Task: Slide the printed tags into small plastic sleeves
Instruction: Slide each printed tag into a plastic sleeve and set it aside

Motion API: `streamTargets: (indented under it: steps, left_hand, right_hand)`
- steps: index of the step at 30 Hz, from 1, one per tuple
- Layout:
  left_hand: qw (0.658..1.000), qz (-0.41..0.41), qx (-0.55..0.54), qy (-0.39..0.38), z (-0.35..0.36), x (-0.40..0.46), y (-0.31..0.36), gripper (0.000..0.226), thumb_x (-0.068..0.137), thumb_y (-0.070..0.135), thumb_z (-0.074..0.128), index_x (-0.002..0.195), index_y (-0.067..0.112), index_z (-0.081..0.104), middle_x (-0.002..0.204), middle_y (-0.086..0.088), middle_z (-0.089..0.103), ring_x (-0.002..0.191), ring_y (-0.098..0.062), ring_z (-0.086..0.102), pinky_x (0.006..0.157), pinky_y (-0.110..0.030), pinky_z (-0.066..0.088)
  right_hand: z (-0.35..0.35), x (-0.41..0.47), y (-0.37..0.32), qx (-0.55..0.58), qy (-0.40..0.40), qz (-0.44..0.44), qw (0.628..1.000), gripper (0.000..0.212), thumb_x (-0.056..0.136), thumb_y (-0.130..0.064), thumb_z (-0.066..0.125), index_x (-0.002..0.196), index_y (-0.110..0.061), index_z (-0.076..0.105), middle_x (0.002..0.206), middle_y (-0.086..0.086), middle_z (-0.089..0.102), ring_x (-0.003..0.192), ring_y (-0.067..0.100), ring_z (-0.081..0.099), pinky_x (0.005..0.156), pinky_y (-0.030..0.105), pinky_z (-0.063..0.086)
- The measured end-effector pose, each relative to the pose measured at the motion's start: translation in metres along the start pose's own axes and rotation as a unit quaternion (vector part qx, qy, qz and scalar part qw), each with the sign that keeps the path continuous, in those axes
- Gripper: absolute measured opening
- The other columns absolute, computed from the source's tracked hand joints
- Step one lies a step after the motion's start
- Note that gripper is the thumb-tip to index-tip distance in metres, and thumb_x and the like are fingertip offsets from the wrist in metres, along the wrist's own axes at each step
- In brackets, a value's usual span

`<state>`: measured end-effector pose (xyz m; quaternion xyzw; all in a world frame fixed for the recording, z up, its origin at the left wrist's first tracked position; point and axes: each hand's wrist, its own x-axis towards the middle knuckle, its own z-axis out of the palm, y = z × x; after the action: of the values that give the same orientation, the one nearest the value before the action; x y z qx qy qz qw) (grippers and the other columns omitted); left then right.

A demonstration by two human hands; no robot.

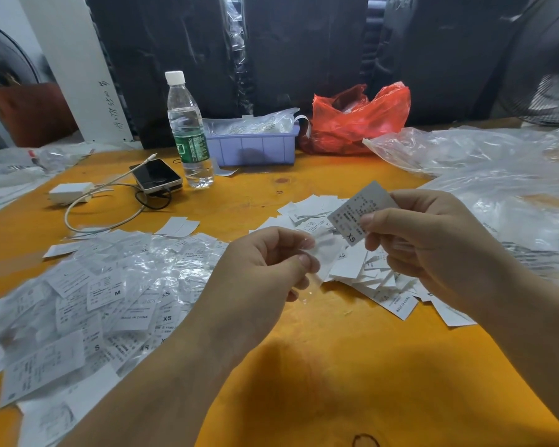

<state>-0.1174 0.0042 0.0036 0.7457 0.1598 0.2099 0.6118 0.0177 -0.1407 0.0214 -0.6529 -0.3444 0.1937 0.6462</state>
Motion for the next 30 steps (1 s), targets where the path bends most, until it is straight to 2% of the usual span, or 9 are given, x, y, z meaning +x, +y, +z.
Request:
streamTargets:
  steps: [3,6,10,13,17,22,25,27,30]
  left_hand:
    - [1.0,0.006,0.004,-0.002,0.0,-0.001,0.0,0.019,0.09,0.004,0.063,0.092,0.021,0.07,0.077,0.003,0.074,0.063,-0.007,0.064,0.058,-0.018,0.054]
    - [0.999,0.022,0.028,-0.004,0.001,-0.001,-0.001,0.02,0.09,0.007,0.064,0.091,0.025,0.07,0.077,0.006,0.074,0.065,-0.006,0.065,0.059,-0.017,0.053]
    - [0.999,0.035,0.041,-0.01,0.001,-0.002,-0.003,0.02,0.089,0.007,0.064,0.09,0.027,0.07,0.077,0.007,0.074,0.065,-0.006,0.065,0.059,-0.016,0.051]
    - [0.998,0.039,0.046,-0.015,0.002,-0.002,-0.005,0.021,0.089,0.006,0.064,0.091,0.026,0.07,0.077,0.007,0.074,0.065,-0.005,0.064,0.059,-0.016,0.051]
    - [0.998,0.04,0.049,-0.022,0.002,-0.002,-0.005,0.02,0.088,0.006,0.064,0.091,0.025,0.07,0.077,0.006,0.074,0.065,-0.006,0.064,0.059,-0.016,0.051]
    - [0.998,0.028,0.05,-0.033,0.004,-0.003,-0.002,0.019,0.087,0.006,0.065,0.092,0.024,0.07,0.079,0.002,0.073,0.065,-0.007,0.062,0.062,-0.028,0.052]
    - [0.998,0.023,0.047,-0.034,0.005,-0.003,-0.001,0.018,0.087,0.007,0.066,0.092,0.023,0.07,0.081,-0.001,0.073,0.066,-0.008,0.062,0.061,-0.034,0.052]
    - [0.998,0.023,0.043,-0.036,0.006,-0.004,-0.001,0.015,0.087,0.009,0.067,0.094,0.022,0.07,0.082,-0.003,0.072,0.066,-0.009,0.061,0.061,-0.034,0.051]
    - [0.998,0.028,0.033,-0.041,0.007,-0.004,-0.003,0.009,0.089,0.013,0.066,0.094,0.02,0.07,0.08,-0.003,0.072,0.064,-0.007,0.06,0.059,-0.028,0.05]
  right_hand:
    - [-0.004,0.001,0.0,-0.01,-0.022,0.011,1.0,0.014,0.081,-0.005,0.066,0.069,-0.007,0.072,0.057,0.011,0.047,0.043,0.012,0.026,0.038,0.019,0.024]
    - [-0.005,0.001,0.001,-0.028,-0.034,0.014,0.999,0.011,0.079,-0.005,0.063,0.073,-0.002,0.071,0.055,0.008,0.05,0.041,0.01,0.028,0.038,0.017,0.027]
    - [-0.004,0.001,0.0,-0.04,-0.037,0.017,0.998,0.012,0.072,-0.01,0.062,0.068,-0.006,0.072,0.053,0.006,0.051,0.04,0.009,0.03,0.038,0.016,0.028]
    - [-0.001,0.001,0.0,-0.052,-0.03,0.013,0.998,0.023,0.083,0.001,0.059,0.065,-0.008,0.072,0.05,0.003,0.051,0.038,0.007,0.032,0.037,0.016,0.027]
    - [0.002,0.0,-0.002,-0.059,-0.038,0.014,0.997,0.037,0.085,0.003,0.054,0.058,-0.017,0.072,0.049,0.001,0.05,0.038,0.006,0.03,0.038,0.017,0.025]
    - [0.005,0.0,-0.003,-0.061,-0.04,0.015,0.997,0.037,0.085,0.001,0.057,0.058,-0.019,0.072,0.048,0.0,0.049,0.038,0.007,0.029,0.038,0.017,0.025]
    - [0.005,0.0,-0.002,-0.06,-0.038,0.015,0.997,0.032,0.085,0.001,0.057,0.062,-0.014,0.073,0.05,0.002,0.05,0.038,0.006,0.03,0.038,0.017,0.025]
    - [0.006,-0.001,-0.002,-0.062,-0.044,0.012,0.997,0.028,0.085,0.001,0.057,0.065,-0.01,0.073,0.05,0.002,0.05,0.038,0.006,0.031,0.038,0.017,0.025]
    - [0.008,-0.002,-0.001,-0.056,-0.066,0.012,0.996,0.038,0.085,0.002,0.056,0.056,-0.017,0.07,0.048,-0.001,0.05,0.037,0.005,0.03,0.038,0.016,0.025]
